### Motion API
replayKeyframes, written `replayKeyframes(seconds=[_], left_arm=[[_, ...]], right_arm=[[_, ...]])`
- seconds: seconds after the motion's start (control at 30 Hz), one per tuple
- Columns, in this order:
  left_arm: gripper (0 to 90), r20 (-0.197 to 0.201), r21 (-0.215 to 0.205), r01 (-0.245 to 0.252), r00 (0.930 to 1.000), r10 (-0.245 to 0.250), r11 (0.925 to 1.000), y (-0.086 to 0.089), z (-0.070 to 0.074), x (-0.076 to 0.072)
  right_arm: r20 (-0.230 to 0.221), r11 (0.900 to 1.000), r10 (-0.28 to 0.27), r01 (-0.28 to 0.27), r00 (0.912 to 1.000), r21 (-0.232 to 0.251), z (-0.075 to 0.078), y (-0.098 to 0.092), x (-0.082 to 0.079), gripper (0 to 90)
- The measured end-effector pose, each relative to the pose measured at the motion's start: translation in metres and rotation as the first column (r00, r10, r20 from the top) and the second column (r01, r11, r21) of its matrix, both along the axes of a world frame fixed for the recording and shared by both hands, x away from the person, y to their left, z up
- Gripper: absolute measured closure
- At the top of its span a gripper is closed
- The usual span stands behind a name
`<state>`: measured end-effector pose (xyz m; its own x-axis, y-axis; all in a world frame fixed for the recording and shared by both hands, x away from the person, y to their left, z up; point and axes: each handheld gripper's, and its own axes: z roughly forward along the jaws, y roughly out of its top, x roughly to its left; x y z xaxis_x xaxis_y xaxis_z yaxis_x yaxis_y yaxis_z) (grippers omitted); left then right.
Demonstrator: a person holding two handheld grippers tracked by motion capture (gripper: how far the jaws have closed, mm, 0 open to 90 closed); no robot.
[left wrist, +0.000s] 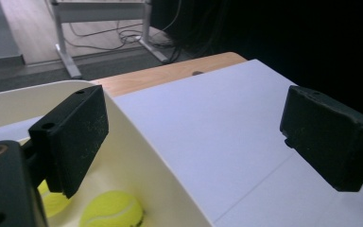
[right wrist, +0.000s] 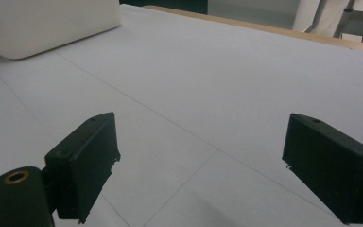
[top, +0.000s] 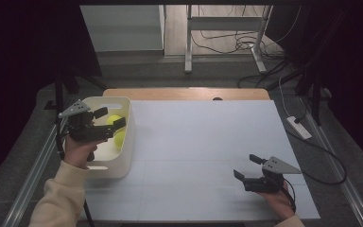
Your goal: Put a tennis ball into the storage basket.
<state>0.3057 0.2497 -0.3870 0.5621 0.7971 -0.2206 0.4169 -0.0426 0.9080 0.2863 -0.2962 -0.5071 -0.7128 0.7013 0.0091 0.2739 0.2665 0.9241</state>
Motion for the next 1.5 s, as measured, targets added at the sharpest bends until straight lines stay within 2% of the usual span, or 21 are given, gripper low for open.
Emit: replayKeyframes(seconds=[0.27, 0.37, 0.57, 0.63, 0.87, 1.07, 1.17, 1.27, 1.43, 1.5], left_arm=[[9.5, 0.014, -0.012, 0.064, 0.9979, -0.064, 0.9979, -0.015, -0.002, -0.013], [9.7, 0.03, -0.015, 0.093, 0.9953, -0.092, 0.9956, -0.023, -0.003, -0.019], [9.8, 0.032, -0.01, 0.131, 0.9909, -0.131, 0.9913, -0.035, -0.008, -0.025], [10.2, 0.036, -0.022, 0.152, 0.9879, -0.151, 0.9881, -0.04, -0.01, -0.028], [10.6, 0.047, -0.012, 0.203, 0.9782, -0.202, 0.9791, -0.055, -0.017, -0.036], [11.1, 0.059, -0.014, 0.233, 0.971, -0.232, 0.9724, -0.061, -0.025, -0.044], [11.2, 0.065, -0.009, 0.252, 0.9657, -0.251, 0.9676, -0.065, -0.031, -0.05], [11.4, 0.077, -0.021, 0.275, 0.959, -0.273, 0.9612, -0.07, -0.037, -0.057], [11.3, 0.09, 0.038, 0.298, 0.9497, -0.3, 0.954, -0.078, -0.048, -0.068], [11.4, 0.086, 0.053, 0.299, 0.9491, -0.303, 0.9527, -0.08, -0.052, -0.071]], right_arm=[[0.004, 1.0, 0.005, -0.005, 1.0, -0.004, 0.001, 0.001, -0.002, 11.1], [0.009, 1.0, 0.003, -0.003, 1.0, -0.014, 0.002, 0.0, -0.004, 11.1], [0.01, 1.0, -0.003, 0.003, 0.9999, -0.019, 0.002, 0.0, -0.006, 11.1], [0.011, 1.0, -0.004, 0.004, 0.9999, -0.017, 0.002, 0.0, -0.006, 11.1], [0.013, 1.0, -0.004, 0.004, 0.9999, -0.018, 0.002, 0.0, -0.006, 11.1], [0.016, 1.0, -0.003, 0.003, 0.9999, -0.023, 0.003, 0.001, -0.007, 11.1], [0.017, 1.0, -0.004, 0.004, 0.9998, -0.021, 0.003, 0.001, -0.007, 11.1], [0.018, 1.0, -0.004, 0.004, 0.9998, -0.022, 0.003, 0.001, -0.007, 11.1], [0.018, 1.0, -0.003, 0.004, 0.9998, -0.027, 0.003, 0.001, -0.007, 11.1], [0.018, 1.0, -0.003, 0.003, 0.9998, -0.027, 0.003, 0.002, -0.007, 11.2]])
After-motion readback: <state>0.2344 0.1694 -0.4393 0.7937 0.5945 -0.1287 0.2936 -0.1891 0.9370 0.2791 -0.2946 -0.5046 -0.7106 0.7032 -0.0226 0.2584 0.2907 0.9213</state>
